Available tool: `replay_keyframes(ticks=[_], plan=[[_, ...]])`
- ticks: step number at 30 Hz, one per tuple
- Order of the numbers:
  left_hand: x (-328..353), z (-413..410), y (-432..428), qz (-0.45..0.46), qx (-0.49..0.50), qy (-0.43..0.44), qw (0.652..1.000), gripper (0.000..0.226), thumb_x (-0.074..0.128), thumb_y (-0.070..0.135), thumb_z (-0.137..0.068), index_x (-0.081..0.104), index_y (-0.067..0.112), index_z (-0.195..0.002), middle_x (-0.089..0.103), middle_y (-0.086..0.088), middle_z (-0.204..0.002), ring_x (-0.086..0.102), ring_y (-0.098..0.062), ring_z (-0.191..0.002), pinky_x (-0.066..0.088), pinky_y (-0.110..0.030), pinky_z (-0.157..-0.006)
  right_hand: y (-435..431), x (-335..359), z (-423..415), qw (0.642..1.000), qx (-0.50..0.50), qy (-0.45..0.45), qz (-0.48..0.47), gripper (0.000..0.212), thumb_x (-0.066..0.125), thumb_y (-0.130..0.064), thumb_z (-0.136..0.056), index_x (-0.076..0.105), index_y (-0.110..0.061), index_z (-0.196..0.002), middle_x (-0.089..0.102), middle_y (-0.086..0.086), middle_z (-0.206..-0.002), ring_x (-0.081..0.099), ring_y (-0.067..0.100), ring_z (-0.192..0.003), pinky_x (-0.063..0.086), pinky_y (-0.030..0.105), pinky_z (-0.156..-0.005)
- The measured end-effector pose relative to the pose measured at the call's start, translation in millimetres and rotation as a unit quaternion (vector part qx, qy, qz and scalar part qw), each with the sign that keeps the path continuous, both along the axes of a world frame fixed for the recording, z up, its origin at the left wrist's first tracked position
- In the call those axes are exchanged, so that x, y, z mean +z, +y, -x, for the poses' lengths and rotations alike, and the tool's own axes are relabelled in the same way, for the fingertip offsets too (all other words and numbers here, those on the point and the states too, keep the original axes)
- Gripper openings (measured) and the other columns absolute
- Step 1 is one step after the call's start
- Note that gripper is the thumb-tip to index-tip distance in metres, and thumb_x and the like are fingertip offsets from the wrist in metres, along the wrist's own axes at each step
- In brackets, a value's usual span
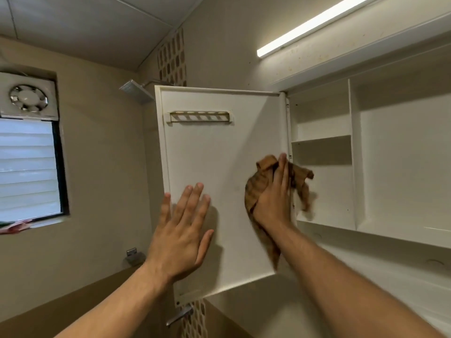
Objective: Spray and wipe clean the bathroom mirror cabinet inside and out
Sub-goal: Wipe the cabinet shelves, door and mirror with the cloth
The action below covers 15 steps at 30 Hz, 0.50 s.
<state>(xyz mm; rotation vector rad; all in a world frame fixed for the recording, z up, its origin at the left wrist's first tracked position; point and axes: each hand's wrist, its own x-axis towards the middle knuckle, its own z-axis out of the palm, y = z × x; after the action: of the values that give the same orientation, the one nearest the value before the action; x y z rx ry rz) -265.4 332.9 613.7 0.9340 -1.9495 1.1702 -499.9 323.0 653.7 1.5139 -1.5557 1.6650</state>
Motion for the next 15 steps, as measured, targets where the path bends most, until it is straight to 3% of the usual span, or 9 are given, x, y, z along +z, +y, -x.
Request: replay_keyframes(ticks=[2,4,5,6,7,9,11,12,15], plan=[[12.9,-12.2,-1.8,0.017,0.007,0.035,0.999,0.077,0.039,0.048,-0.096,0.02,0.009,-0.159,0.006,-0.015,-0.168,0.007,-0.033,-0.155,0.005,-0.064,-0.121,-5.3,46.1,-22.9,0.993,0.052,-0.096,0.043,0.075,0.052,-0.021,-0.103,0.005,-0.018,-0.162,0.004,0.013,-0.172,0.007,0.036,-0.158,0.012,0.049,-0.127],[24.5,-19.4,-2.6,0.031,0.008,0.084,0.996,0.078,0.043,0.044,-0.094,0.018,0.008,-0.16,0.004,-0.015,-0.168,0.005,-0.033,-0.155,0.004,-0.063,-0.121,-8.8,64.0,-61.9,0.984,0.118,-0.121,0.061,0.064,0.041,-0.053,-0.104,0.028,-0.025,-0.16,0.023,0.008,-0.17,0.021,0.03,-0.157,0.016,0.049,-0.128],[29.5,-21.6,-2.6,0.028,0.006,0.124,0.992,0.079,0.044,0.041,-0.094,0.016,0.008,-0.16,0.001,-0.014,-0.168,0.003,-0.032,-0.155,0.002,-0.062,-0.121,-13.2,57.1,-79.7,0.985,0.149,-0.031,0.077,0.067,0.039,-0.059,-0.101,0.038,-0.023,-0.158,0.03,0.008,-0.168,0.025,0.029,-0.156,0.018,0.051,-0.127],[33.0,-23.5,-1.8,0.016,0.002,0.175,0.984,0.081,0.045,0.039,-0.092,0.014,0.008,-0.16,-0.002,-0.013,-0.169,0.0,-0.031,-0.156,0.0,-0.061,-0.122,-16.6,34.7,-94.7,0.976,0.15,0.138,0.08,0.068,0.044,-0.054,-0.099,0.04,-0.018,-0.157,0.028,0.01,-0.168,0.022,0.03,-0.157,0.02,0.054,-0.126],[35.5,-25.6,-0.8,0.001,-0.004,0.225,0.974,0.082,0.045,0.039,-0.092,0.012,0.009,-0.16,-0.004,-0.012,-0.169,-0.002,-0.03,-0.156,-0.002,-0.059,-0.122,-19.6,6.2,-103.8,0.937,0.137,0.311,0.079,0.07,0.053,-0.045,-0.096,0.04,-0.014,-0.157,0.022,0.011,-0.17,0.017,0.03,-0.158,0.019,0.056,-0.125],[36.9,-29.8,1.3,-0.013,-0.012,0.254,0.967,0.082,0.041,0.042,-0.092,0.009,0.01,-0.16,-0.005,-0.009,-0.169,-0.003,-0.028,-0.156,-0.002,-0.058,-0.122,-23.9,-44.4,-92.5,0.832,0.117,0.54,0.056,0.072,0.064,-0.037,-0.089,0.045,-0.012,-0.154,0.028,0.01,-0.167,0.023,0.029,-0.155,0.014,0.054,-0.127],[33.5,-33.3,3.9,-0.012,-0.016,0.213,0.977,0.081,0.038,0.045,-0.094,0.007,0.011,-0.161,-0.005,-0.009,-0.169,-0.003,-0.028,-0.156,0.0,-0.058,-0.122,-24.7,-71.2,-57.6,0.759,0.116,0.638,0.06,0.059,0.065,-0.037,-0.091,0.057,-0.016,-0.145,0.049,0.008,-0.152,0.044,0.03,-0.14,0.013,0.049,-0.129],[31.6,-35.5,3.3,-0.014,-0.02,0.195,0.98,0.082,0.038,0.046,-0.094,0.006,0.012,-0.161,-0.005,-0.008,-0.169,-0.002,-0.027,-0.156,0.002,-0.058,-0.122,-24.9,-71.3,-38.9,0.748,0.113,0.651,0.063,0.052,0.067,-0.037,-0.09,0.064,-0.017,-0.137,0.058,0.008,-0.143,0.053,0.031,-0.132,0.015,0.047,-0.128],[27.6,-34.3,1.7,-0.036,-0.026,0.19,0.981,0.082,0.036,0.048,-0.095,0.004,0.013,-0.161,-0.007,-0.006,-0.169,-0.003,-0.026,-0.156,0.007,-0.059,-0.122,-22.3,-23.4,7.4,0.789,0.075,0.608,0.055,0.047,0.071,-0.032,-0.081,0.072,-0.012,-0.124,0.066,0.016,-0.133,0.06,0.037,-0.125,0.025,0.05,-0.125]])
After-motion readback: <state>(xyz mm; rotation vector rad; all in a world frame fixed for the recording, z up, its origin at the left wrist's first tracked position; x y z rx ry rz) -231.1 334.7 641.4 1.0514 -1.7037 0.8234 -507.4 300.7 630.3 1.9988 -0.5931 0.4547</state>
